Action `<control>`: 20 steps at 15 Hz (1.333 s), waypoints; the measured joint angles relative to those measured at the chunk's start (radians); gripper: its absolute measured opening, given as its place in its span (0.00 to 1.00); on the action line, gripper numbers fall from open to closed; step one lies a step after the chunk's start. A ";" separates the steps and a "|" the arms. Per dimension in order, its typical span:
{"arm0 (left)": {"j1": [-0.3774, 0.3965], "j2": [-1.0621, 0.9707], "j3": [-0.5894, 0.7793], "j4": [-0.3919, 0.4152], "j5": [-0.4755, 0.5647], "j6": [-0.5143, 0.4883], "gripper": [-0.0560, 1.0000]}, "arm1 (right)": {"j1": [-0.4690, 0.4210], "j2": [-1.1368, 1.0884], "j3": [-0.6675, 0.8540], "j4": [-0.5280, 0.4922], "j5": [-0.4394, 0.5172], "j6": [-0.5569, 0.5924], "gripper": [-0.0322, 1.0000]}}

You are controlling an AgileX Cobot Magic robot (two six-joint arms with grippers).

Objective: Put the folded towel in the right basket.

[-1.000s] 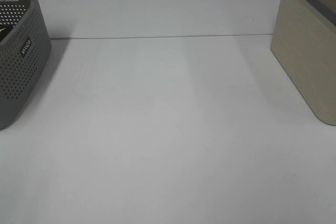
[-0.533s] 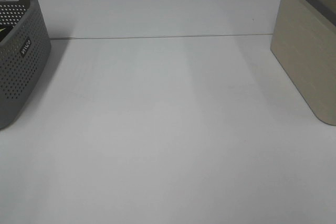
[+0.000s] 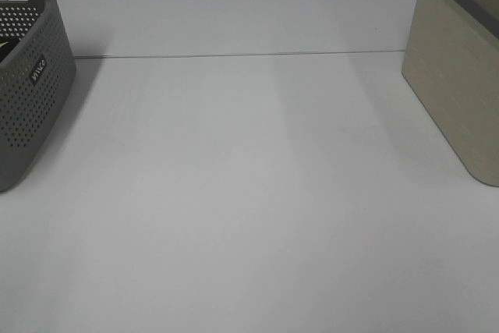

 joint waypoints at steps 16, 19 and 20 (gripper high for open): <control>0.000 0.000 0.000 0.000 0.000 0.000 0.98 | -0.030 0.000 0.000 0.000 0.000 0.000 0.72; 0.000 0.000 0.000 0.000 0.000 0.000 0.98 | -0.030 0.000 0.000 0.000 0.000 0.000 0.72; 0.000 0.000 0.000 0.000 0.000 0.000 0.98 | -0.030 0.000 0.000 0.000 0.000 0.000 0.72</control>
